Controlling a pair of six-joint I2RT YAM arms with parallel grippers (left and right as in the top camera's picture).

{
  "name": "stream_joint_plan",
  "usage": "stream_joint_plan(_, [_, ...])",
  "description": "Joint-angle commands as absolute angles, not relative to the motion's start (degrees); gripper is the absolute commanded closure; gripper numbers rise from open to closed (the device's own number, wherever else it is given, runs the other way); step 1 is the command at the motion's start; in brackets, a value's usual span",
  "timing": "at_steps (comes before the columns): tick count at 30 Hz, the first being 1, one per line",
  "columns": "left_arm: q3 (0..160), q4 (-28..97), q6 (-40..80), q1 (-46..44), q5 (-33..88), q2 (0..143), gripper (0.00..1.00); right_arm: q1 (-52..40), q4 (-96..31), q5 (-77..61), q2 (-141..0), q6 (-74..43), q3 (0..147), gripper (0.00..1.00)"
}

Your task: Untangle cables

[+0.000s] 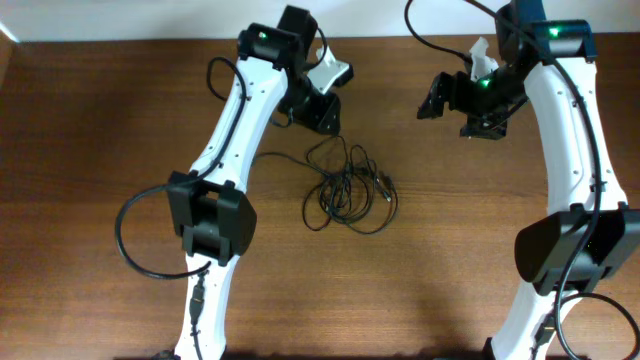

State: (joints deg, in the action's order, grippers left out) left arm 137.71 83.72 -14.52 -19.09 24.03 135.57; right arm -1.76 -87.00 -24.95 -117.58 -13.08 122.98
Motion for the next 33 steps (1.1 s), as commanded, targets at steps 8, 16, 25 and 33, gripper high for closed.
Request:
stream_joint_plan(8, [123.87, 79.33, -16.78, -21.76, 28.27, 136.07, 0.65, -2.28, -87.42, -23.88, -117.43, -12.19, 122.89, 0.07])
stream_joint_plan(16, [121.43, 78.72, -16.80, -23.57, 28.27, 136.09, 0.67, -2.28, -88.03, -23.51, -117.43, -12.16, 122.89, 0.07])
stream_joint_plan(25, [123.87, 75.55, -16.78, -23.86, 28.27, 134.58, 1.00, -3.53, -87.59, -23.51, -117.49, -12.19, 122.89, 0.07])
stream_joint_plan(33, [140.88, 79.72, -8.86, -22.59, 28.27, 131.11, 1.00, -7.64, -82.00, -23.33, -117.91, -13.96, 122.89, 0.08])
